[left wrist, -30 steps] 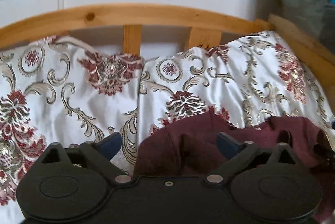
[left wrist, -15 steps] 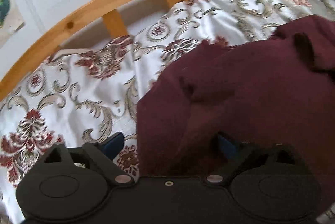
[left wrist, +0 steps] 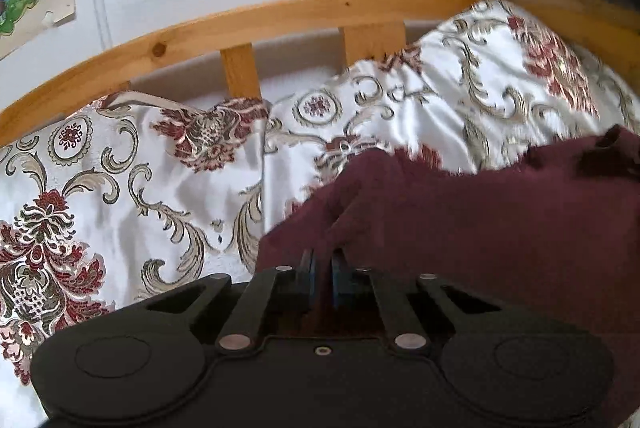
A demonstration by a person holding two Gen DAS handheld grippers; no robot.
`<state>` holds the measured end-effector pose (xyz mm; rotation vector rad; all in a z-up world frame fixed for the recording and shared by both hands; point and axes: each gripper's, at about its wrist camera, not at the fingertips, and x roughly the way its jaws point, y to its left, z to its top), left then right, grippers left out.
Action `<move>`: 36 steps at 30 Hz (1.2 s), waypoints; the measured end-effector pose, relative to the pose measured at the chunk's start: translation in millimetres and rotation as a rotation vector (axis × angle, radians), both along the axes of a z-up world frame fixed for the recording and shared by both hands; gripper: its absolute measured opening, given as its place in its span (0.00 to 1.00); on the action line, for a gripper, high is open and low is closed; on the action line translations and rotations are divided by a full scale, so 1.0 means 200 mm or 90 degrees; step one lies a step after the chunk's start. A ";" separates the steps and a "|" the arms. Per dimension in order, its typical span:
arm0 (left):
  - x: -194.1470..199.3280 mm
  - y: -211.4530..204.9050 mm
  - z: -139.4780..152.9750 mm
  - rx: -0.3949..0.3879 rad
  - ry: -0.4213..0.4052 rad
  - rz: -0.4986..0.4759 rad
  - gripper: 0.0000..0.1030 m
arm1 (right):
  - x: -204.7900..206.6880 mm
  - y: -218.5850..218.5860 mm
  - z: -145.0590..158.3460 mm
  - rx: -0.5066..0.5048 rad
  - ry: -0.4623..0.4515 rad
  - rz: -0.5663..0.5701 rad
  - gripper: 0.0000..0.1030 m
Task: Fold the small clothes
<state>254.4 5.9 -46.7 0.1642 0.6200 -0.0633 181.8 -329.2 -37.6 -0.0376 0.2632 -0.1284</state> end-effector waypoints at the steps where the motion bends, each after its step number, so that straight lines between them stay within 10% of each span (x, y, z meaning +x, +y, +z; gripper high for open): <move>1: 0.01 -0.01 0.00 0.004 0.003 0.002 0.06 | -0.02 -0.03 0.01 0.023 -0.002 -0.006 0.07; 15: 0.12 0.01 -0.10 0.012 0.070 0.047 0.16 | 0.01 -0.12 -0.06 0.085 0.037 -0.018 0.08; 23: 0.07 -0.01 -0.01 0.009 -0.001 0.049 0.74 | -0.01 -0.08 -0.05 0.049 0.030 -0.025 0.51; 25: 0.06 -0.02 0.00 0.015 -0.027 0.040 0.82 | -0.02 -0.05 -0.05 0.024 0.023 -0.027 0.70; 31: 0.17 -0.08 -0.06 0.143 -0.007 0.051 0.83 | 0.05 -0.06 -0.07 -0.030 -0.005 -0.073 0.84; 36: 0.28 -0.02 -0.13 0.134 0.038 0.100 0.96 | 0.07 -0.21 -0.10 0.069 0.003 -0.096 0.96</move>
